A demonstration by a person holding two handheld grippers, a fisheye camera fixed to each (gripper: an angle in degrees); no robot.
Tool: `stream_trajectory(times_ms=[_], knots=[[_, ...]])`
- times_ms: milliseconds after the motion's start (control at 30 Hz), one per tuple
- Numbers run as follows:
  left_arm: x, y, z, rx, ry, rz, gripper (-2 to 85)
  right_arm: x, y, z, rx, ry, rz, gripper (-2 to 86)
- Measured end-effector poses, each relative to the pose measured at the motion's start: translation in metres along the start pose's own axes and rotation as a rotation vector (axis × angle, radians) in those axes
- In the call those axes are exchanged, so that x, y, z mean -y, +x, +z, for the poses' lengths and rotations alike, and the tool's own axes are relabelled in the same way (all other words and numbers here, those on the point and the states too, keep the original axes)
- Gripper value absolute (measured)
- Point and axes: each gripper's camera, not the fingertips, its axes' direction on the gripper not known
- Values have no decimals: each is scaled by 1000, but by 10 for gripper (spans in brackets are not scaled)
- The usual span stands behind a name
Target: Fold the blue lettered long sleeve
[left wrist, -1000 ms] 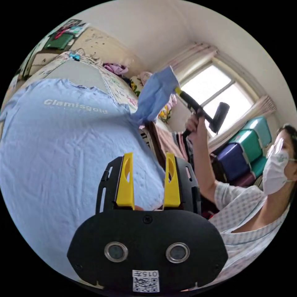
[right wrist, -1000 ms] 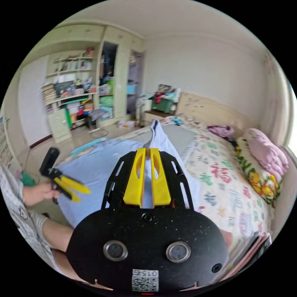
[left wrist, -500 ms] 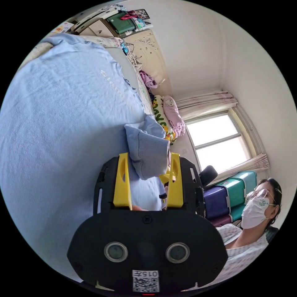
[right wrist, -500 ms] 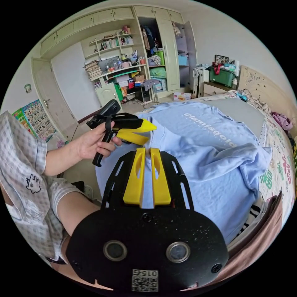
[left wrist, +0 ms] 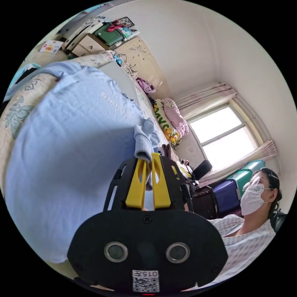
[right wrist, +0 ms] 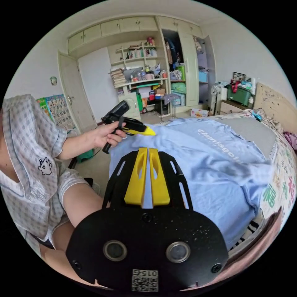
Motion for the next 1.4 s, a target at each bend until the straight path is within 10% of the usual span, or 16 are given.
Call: stream_trajectory(times_ms=[267,667,1033,1400], knots=[[-38,20,-69,183,59,-7,3,-56,164,-107,-468,25,384,38],[-58,27,-37,363,-79,-48,43,-90,385,-203,-319,155,902,84],[-99,175,108,827,-366,613,133,-72,497,-258,-326,241,1019,7],[-141,219,93,930,-279,697,110,-50,532,-318,-414,284,1008,-3]])
